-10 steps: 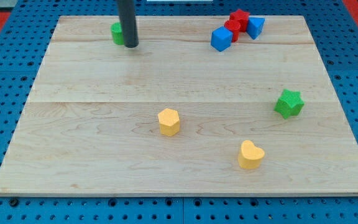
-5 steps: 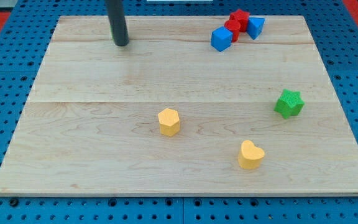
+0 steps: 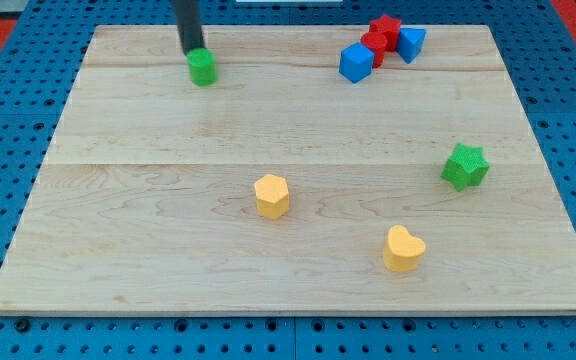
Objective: Move the green circle towards the green star
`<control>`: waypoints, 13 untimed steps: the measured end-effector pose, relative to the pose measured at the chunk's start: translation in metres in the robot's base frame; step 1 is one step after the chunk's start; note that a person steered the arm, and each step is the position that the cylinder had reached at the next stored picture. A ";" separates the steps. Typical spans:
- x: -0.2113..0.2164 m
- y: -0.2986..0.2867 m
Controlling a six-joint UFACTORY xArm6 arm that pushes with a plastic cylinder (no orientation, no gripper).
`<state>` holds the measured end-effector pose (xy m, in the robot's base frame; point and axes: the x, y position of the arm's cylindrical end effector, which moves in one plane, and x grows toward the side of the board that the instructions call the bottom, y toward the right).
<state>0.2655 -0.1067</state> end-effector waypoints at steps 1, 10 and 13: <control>0.039 0.040; 0.087 -0.036; 0.095 0.145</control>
<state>0.3604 0.0382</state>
